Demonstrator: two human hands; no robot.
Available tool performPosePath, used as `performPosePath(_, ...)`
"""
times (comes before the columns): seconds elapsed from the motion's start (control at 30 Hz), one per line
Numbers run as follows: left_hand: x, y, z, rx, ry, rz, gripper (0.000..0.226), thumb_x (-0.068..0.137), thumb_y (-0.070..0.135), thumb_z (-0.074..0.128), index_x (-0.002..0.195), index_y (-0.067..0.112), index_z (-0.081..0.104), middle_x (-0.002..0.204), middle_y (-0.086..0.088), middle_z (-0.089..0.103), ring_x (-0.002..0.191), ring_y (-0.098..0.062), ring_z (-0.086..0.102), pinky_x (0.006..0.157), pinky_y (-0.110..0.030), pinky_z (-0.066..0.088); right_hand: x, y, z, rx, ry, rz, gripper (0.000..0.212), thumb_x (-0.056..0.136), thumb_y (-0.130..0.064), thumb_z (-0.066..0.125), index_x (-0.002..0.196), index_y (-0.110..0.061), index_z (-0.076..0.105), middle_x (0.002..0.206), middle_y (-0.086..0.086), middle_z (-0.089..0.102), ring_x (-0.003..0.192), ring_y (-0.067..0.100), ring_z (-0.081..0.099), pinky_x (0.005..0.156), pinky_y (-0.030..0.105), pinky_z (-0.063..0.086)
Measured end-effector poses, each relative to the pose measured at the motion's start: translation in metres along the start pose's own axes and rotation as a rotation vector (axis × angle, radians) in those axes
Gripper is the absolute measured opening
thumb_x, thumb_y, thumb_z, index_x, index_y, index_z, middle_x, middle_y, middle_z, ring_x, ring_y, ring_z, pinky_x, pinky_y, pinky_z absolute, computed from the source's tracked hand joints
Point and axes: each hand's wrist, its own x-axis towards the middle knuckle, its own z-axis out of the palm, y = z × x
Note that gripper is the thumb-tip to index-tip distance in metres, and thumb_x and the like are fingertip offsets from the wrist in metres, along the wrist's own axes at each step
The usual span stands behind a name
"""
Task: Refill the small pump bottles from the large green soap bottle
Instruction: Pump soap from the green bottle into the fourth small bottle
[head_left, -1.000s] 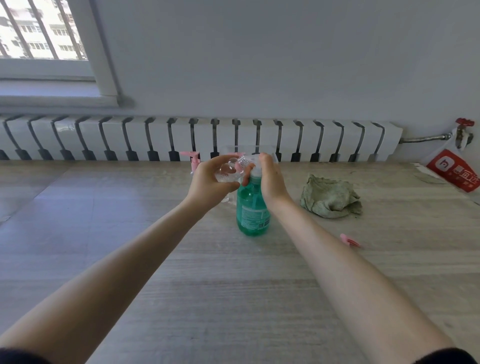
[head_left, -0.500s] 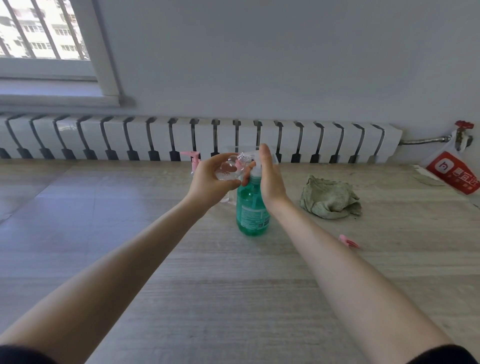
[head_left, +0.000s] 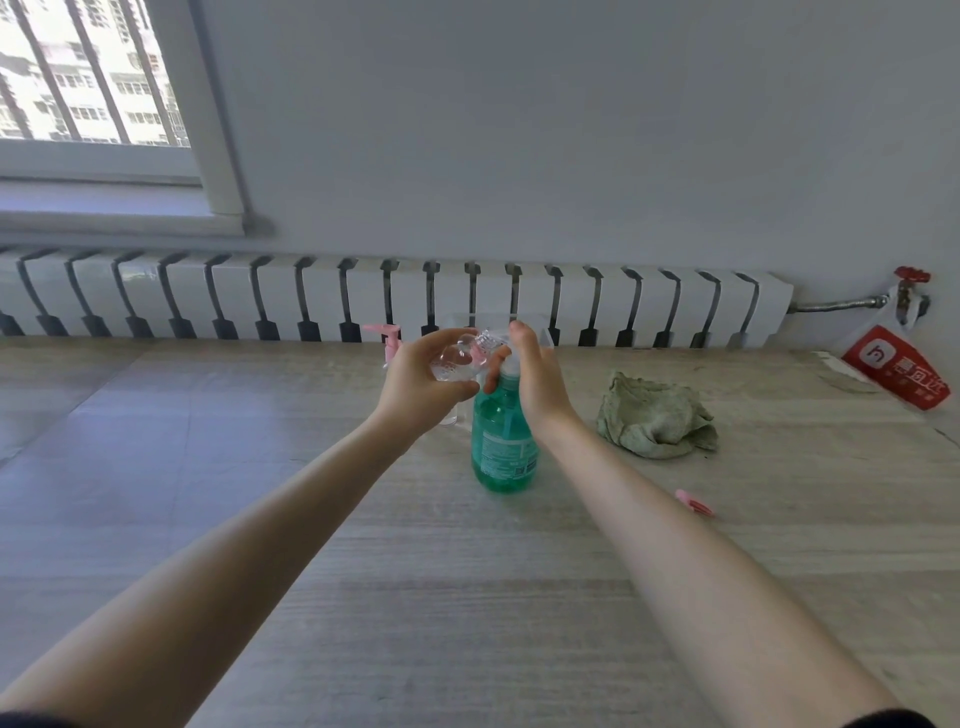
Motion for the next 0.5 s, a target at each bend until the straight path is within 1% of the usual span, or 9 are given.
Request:
performPosePath(0.07,-0.0004,-0.001,0.0004,-0.002,0.001,0.004,0.059,0.07,-0.003,0.076,0.121,0.02,0.06,0.103,0.006,0.065,0.098,-0.008,0.061,0.086,-0.022,0.048,-0.0005,0.0004,0.0,-0.001,0.01,-0.001,0.066,0.075,-0.069,0.026,0.058,-0.012,0.055,0.063,0.014,0.06,0.067,0.025,0.056,0.092,0.054,0.045)
performPosePath(0.13,-0.0015,-0.0015,0.0003,-0.006,-0.003,0.011,0.059,0.07,-0.004,0.075,0.118,0.025,0.059,0.098,0.011,0.064,0.095,-0.003,0.06,0.081,-0.017,0.047,-0.0009,-0.0005,0.0002,0.0,0.005,-0.002,0.059,0.077,-0.063,0.027,0.052,-0.017,0.053,0.058,0.008,0.058,0.066,0.024,0.054,0.092,0.054,0.046)
performPosePath(0.2,-0.0027,-0.0021,-0.0005,-0.01,-0.01,0.009,0.058,0.07,-0.005,0.075,0.117,0.025,0.059,0.095,0.014,0.063,0.093,-0.002,0.059,0.08,-0.015,0.047,0.0002,0.0003,0.0007,0.006,0.006,-0.005,0.057,0.076,-0.062,0.029,0.055,-0.015,0.054,0.059,0.009,0.055,0.065,0.024,0.052,0.091,0.056,0.046)
performPosePath(0.27,-0.0033,-0.002,-0.0007,-0.008,-0.012,0.002,0.057,0.071,-0.005,0.075,0.119,0.022,0.059,0.095,0.013,0.062,0.092,-0.001,0.058,0.078,-0.014,0.047,0.0015,0.0013,0.001,0.013,0.011,-0.005,0.056,0.074,-0.062,0.03,0.064,-0.013,0.056,0.062,0.011,0.054,0.065,0.025,0.051,0.09,0.058,0.046)
performPosePath(0.33,-0.0034,-0.0024,-0.0004,-0.005,-0.01,0.0,0.057,0.071,-0.005,0.075,0.116,0.026,0.058,0.094,0.014,0.062,0.091,0.001,0.058,0.075,-0.012,0.046,0.002,0.0032,0.0016,0.017,0.016,-0.006,0.056,0.074,-0.062,0.03,0.066,-0.013,0.056,0.063,0.011,0.054,0.065,0.025,0.051,0.089,0.057,0.046)
performPosePath(0.4,-0.0029,-0.0028,0.0003,-0.004,-0.008,0.003,0.057,0.07,-0.005,0.075,0.115,0.027,0.058,0.095,0.012,0.063,0.092,0.0,0.058,0.075,-0.012,0.045,0.0021,0.0041,0.0016,0.013,0.023,-0.009,0.058,0.075,-0.063,0.03,0.068,-0.012,0.057,0.064,0.013,0.053,0.065,0.025,0.049,0.089,0.058,0.046)
performPosePath(0.43,-0.0022,-0.0033,0.0004,-0.002,-0.008,0.001,0.057,0.07,-0.005,0.075,0.116,0.024,0.059,0.097,0.01,0.063,0.093,-0.002,0.059,0.076,-0.012,0.045,0.0024,0.0039,0.0015,0.006,0.024,-0.008,0.059,0.075,-0.063,0.03,0.067,-0.012,0.057,0.064,0.013,0.053,0.065,0.025,0.049,0.089,0.059,0.046)
performPosePath(0.5,-0.0019,-0.0038,0.0003,0.005,-0.007,-0.007,0.056,0.07,-0.005,0.075,0.119,0.019,0.06,0.098,0.007,0.064,0.094,-0.006,0.06,0.078,-0.012,0.045,0.001,0.0027,0.0012,-0.01,0.012,-0.009,0.058,0.075,-0.064,0.03,0.057,-0.014,0.054,0.062,0.012,0.054,0.065,0.025,0.052,0.09,0.057,0.046)
